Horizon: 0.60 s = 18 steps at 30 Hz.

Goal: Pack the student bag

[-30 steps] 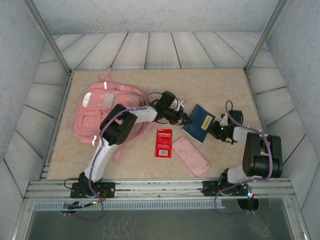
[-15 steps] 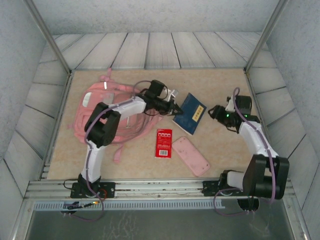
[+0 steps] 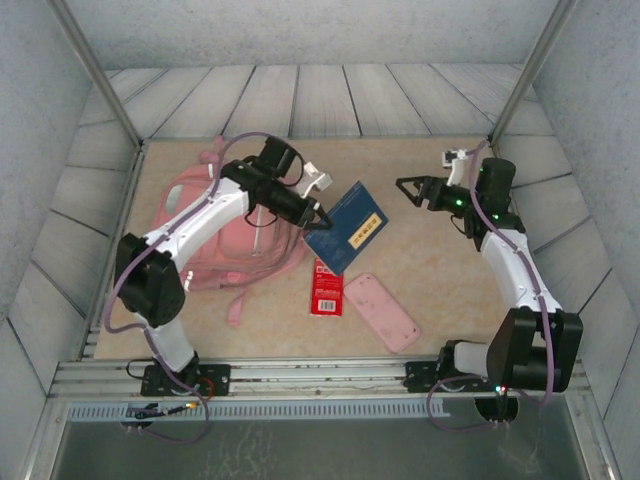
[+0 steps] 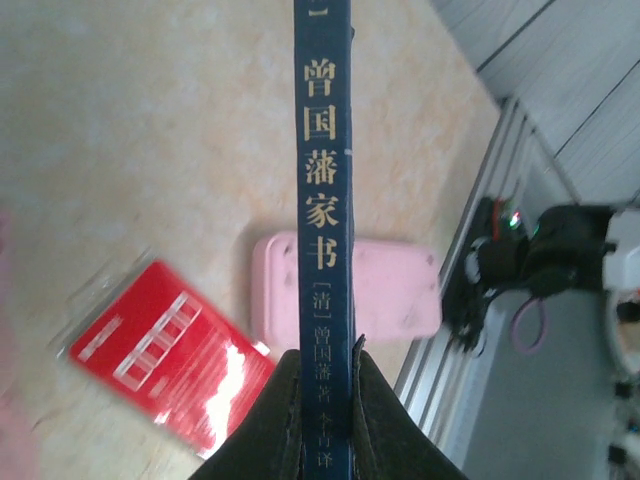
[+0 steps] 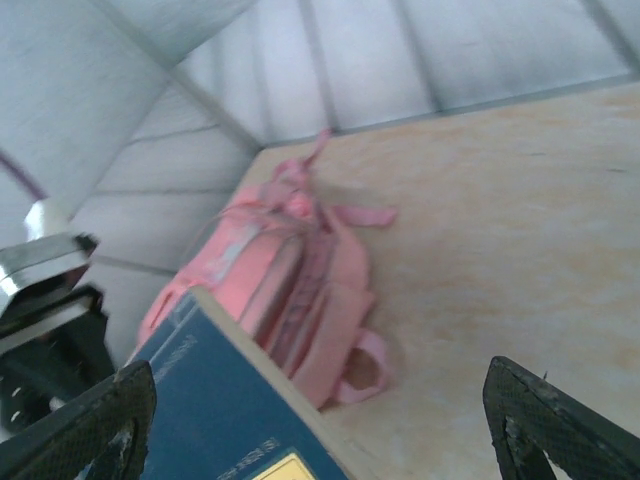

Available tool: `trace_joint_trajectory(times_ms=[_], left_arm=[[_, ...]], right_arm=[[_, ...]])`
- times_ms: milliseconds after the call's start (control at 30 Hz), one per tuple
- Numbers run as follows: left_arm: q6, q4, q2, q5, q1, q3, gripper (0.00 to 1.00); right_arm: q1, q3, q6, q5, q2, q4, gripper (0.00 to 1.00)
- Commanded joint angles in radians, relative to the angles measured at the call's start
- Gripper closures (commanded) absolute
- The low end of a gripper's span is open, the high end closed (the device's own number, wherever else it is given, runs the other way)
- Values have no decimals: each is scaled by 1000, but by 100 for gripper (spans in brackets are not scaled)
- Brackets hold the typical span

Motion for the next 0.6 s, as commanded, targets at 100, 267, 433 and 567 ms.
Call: trace_joint_trajectory(times_ms=[100,267,433,567], left_arm=[[258,-232,-76,-33,7,-44,96],[377,-312,-112,-2,7,-69,100],[404,-301,-154,37,7,-85,100],[427,-311,-154,48,7,-71,100]], right_arm=[[123,16,-186,-213,9,8,16],[226,-8,-313,-207,14,-64,16],[309,-3,-406,-181,42,-172,20],[327,-20,-399,-187,29,-172,27]])
